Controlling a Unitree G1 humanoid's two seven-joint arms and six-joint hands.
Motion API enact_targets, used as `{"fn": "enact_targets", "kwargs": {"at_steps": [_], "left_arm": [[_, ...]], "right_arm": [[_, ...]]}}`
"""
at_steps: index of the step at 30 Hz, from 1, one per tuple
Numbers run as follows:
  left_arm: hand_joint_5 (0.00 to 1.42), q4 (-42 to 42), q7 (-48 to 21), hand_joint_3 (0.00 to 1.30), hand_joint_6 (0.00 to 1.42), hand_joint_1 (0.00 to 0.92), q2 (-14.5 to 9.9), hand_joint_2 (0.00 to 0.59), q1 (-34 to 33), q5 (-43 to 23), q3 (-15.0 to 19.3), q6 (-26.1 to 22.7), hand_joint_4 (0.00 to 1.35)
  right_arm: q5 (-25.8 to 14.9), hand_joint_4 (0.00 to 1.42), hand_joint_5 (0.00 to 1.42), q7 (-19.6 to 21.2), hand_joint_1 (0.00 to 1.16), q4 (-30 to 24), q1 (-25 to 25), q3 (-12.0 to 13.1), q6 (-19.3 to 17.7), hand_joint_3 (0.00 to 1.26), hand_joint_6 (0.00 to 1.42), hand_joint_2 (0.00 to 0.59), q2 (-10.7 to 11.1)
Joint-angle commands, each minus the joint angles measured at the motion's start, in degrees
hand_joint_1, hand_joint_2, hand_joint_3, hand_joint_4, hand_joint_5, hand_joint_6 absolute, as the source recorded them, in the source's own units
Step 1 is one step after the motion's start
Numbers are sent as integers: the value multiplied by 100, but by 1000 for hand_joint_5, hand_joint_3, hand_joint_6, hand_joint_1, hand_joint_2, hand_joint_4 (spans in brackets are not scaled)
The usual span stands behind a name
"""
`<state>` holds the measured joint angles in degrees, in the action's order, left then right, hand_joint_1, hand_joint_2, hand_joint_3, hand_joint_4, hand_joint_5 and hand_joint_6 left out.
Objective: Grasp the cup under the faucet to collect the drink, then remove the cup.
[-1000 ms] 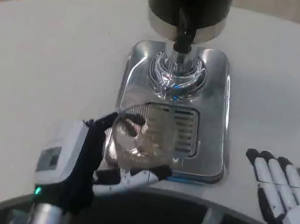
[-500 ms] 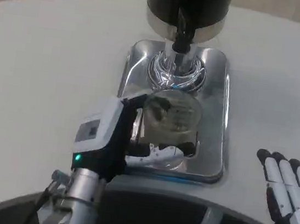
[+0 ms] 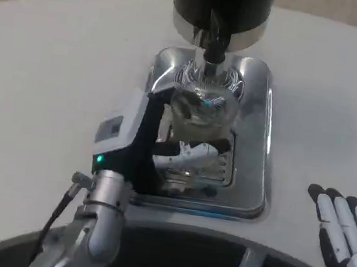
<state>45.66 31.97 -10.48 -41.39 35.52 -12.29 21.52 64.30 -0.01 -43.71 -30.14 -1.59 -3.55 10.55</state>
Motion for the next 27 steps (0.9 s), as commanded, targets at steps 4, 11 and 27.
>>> {"fn": "enact_targets", "kwargs": {"at_steps": [4,11,27], "left_arm": [[1405,386,40,1093,1424,685,-94,88,-94,-172,-66,65,1234],[1028,392,-439,630,1311,446,-167,48,5,-413,-108,254,758],[367,221,-987,56,505,305,-298,27,183,-700,-88,567,1]], "right_arm": [[11,0,0,-72,406,-34,16,-40,47,0,0,518,-41],[1,0,0,-123,414,36,136,-61,62,0,0,520,-19],[-175,0,0,-67,425,103,161,2,14,0,0,521,108]]}}
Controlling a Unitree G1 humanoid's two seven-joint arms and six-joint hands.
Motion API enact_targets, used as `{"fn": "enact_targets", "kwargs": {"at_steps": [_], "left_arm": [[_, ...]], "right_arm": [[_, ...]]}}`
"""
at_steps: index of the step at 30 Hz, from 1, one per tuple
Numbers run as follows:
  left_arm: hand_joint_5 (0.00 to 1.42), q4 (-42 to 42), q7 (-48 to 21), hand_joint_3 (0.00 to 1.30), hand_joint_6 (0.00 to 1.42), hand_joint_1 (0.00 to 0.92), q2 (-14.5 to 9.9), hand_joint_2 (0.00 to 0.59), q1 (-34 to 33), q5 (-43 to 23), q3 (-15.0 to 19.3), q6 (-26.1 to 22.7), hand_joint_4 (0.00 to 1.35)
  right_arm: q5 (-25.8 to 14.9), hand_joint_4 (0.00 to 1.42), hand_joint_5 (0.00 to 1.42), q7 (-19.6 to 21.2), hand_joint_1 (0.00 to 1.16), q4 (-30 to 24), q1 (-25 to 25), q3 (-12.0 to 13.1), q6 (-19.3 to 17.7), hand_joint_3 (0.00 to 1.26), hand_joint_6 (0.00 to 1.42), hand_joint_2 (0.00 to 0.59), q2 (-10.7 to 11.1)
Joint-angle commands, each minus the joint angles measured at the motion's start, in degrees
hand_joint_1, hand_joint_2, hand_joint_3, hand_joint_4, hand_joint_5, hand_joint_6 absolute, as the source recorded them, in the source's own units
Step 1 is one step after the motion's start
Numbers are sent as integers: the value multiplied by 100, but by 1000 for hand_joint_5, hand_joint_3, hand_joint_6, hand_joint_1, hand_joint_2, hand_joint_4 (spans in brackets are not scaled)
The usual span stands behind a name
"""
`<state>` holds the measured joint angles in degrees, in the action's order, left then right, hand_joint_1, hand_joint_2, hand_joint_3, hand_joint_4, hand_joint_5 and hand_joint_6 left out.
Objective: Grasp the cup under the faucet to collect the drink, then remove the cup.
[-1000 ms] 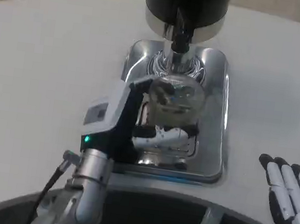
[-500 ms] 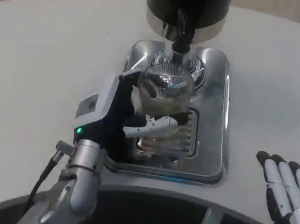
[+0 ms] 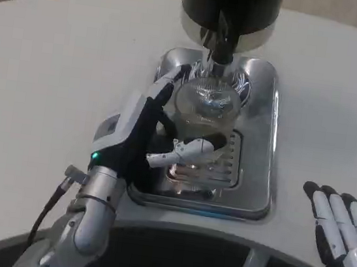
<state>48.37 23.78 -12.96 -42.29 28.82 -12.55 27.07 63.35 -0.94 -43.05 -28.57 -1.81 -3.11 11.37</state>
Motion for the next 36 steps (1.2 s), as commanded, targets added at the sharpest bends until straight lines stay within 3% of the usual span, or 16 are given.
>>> {"fn": "enact_targets", "kwargs": {"at_steps": [1,4,12,19,23,26,29,36], "left_arm": [[308,-136,-199,27,402,297,-85,23,313,-22,-60,19,0],[193,-536,-260,0,260,243,-241,13,532,17,-30,-1,0],[167,-1912,-424,0,232,211,-673,2,1479,-22,355,-417,0],[187,-4302,-155,0,244,8,-1098,52,3144,1160,790,-1585,0],[68,-5633,-406,0,127,0,-1291,78,4153,1875,877,-2022,0],[21,-6312,-647,0,80,0,-1290,92,4759,2224,845,-2248,0],[10,-6644,-694,0,66,0,-1106,97,5178,2518,803,-2501,0],[0,-6867,-791,0,16,0,-966,104,5514,2811,664,-2692,0]], "right_arm": [[-90,0,0,21,426,35,17,24,-27,0,0,521,25],[-146,0,0,-1,427,8,67,5,5,0,0,521,-23],[-362,0,0,-154,425,-45,414,-78,137,0,0,514,-200],[-765,0,0,-500,423,-295,995,-197,472,0,0,512,-523],[-1001,0,0,-793,422,-378,1536,-341,735,0,0,512,-728],[-1281,0,0,-1107,422,-368,2083,-424,1018,0,0,512,-868],[-1618,0,0,-1395,423,-288,2661,-427,1218,0,0,513,-852],[-2372,0,0,-1482,426,89,3490,-355,1530,0,0,519,-870]]}}
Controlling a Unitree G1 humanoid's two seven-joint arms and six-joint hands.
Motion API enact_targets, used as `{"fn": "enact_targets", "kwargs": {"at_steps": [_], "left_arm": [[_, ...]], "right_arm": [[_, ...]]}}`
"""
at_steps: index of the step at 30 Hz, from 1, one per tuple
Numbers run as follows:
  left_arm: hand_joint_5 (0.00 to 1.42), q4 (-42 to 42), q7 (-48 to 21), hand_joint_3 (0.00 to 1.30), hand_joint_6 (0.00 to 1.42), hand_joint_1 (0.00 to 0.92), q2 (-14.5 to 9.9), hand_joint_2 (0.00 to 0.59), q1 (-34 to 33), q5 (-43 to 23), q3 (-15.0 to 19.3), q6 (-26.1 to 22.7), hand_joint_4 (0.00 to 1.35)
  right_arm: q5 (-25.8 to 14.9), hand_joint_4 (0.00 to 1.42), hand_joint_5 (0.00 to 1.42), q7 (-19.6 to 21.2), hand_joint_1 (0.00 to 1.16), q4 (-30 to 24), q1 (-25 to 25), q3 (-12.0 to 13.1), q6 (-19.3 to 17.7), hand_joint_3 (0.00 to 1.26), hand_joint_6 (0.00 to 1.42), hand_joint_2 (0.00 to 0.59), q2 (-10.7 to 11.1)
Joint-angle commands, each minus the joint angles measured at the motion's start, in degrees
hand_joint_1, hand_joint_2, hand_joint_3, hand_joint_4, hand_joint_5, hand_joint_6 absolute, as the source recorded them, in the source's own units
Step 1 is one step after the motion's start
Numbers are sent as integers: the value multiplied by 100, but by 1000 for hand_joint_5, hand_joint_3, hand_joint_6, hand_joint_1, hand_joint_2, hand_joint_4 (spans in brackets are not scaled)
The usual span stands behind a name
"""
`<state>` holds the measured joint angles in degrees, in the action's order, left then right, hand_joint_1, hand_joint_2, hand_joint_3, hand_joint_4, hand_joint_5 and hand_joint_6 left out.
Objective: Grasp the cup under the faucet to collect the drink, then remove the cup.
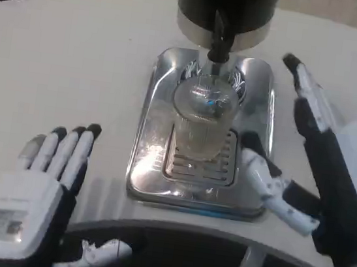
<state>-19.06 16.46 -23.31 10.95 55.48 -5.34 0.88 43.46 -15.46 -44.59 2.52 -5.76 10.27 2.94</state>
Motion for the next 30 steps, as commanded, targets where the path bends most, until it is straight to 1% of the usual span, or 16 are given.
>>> {"fn": "enact_targets", "kwargs": {"at_steps": [1,3,8,12,15,19,21,25,30], "left_arm": [[0,-132,-51,0,16,0,79,104,219,148,-63,-59,0],[0,-148,-50,0,14,0,101,105,261,152,-65,-34,0],[0,-256,-58,0,12,0,174,112,362,238,-110,-44,0],[0,-374,-49,0,12,0,225,115,415,417,-166,-81,0],[0,-365,-115,0,11,0,220,116,394,432,-163,-92,0],[0,-352,-131,0,11,0,202,117,381,398,-146,-82,0],[0,-342,-11,0,11,0,164,117,383,528,-169,-44,0],[0,-356,97,0,18,0,168,126,399,624,-182,-6,0],[0,-285,182,0,25,0,154,129,384,762,-180,-21,0]], "right_arm": [[-452,0,0,-15,426,287,455,35,226,0,0,519,-26],[-674,0,0,12,431,422,676,33,295,0,0,530,-42],[-1184,0,0,49,436,629,989,104,421,0,0,534,-32],[-1732,0,0,61,441,893,1241,182,420,0,0,538,-21],[-1973,0,0,65,442,1026,1428,142,418,0,1,536,17],[-2137,0,0,114,444,1263,1773,4,405,0,1,534,47],[-2188,0,0,193,444,1469,1991,-85,337,0,1,531,0],[-2220,0,0,282,439,1776,2357,-258,182,0,1,530,50],[-2303,0,0,427,433,2182,2834,-390,187,0,1,530,-62]]}}
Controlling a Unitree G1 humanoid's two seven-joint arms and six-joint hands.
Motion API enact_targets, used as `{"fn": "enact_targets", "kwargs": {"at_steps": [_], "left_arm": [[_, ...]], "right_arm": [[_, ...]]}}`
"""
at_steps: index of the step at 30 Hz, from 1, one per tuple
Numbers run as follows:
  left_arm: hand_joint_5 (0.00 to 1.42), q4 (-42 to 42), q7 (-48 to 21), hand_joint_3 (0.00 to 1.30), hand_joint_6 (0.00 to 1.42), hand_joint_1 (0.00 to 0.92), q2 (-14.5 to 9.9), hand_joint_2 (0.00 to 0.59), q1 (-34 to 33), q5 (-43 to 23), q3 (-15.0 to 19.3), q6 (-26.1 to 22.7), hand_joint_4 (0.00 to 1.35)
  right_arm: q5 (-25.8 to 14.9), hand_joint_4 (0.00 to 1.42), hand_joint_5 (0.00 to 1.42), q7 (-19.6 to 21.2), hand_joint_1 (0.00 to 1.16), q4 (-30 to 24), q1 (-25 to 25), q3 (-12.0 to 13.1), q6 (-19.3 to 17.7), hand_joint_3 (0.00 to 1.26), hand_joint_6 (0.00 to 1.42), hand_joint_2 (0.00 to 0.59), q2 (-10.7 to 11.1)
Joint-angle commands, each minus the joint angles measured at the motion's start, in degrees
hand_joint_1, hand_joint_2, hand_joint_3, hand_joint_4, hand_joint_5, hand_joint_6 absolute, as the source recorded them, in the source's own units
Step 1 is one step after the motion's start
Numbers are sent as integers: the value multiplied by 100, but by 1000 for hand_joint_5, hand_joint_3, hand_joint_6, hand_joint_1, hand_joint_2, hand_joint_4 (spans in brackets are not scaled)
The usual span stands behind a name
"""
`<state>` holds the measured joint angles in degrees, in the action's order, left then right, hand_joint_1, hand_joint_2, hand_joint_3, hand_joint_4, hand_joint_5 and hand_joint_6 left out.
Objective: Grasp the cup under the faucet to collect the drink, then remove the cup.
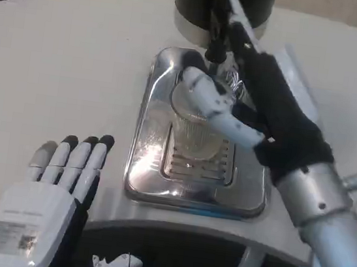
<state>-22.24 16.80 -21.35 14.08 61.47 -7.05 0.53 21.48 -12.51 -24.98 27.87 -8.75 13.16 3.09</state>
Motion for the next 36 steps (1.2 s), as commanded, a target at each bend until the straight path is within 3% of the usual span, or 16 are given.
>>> {"fn": "enact_targets", "kwargs": {"at_steps": [1,10,18,31,36], "left_arm": [[0,51,154,0,27,0,-62,129,65,177,0,18,0],[0,56,23,0,42,0,-56,131,50,148,32,-41,0],[0,124,-15,0,41,0,-1,132,68,83,7,-81,0],[0,305,-92,0,53,0,33,135,-45,-6,-29,-235,0],[2,466,-35,0,61,0,69,135,-137,-32,-54,-276,0]], "right_arm": [[-133,0,0,161,432,272,360,-115,-94,0,1,530,-105],[-368,0,0,417,424,673,638,-209,-106,0,1,530,-357],[-587,0,0,361,409,679,626,-238,-134,0,13,522,-276],[-110,0,0,-305,351,361,862,-707,354,0,1,494,375],[499,0,0,-611,280,230,1136,-1102,449,0,1,492,746]]}}
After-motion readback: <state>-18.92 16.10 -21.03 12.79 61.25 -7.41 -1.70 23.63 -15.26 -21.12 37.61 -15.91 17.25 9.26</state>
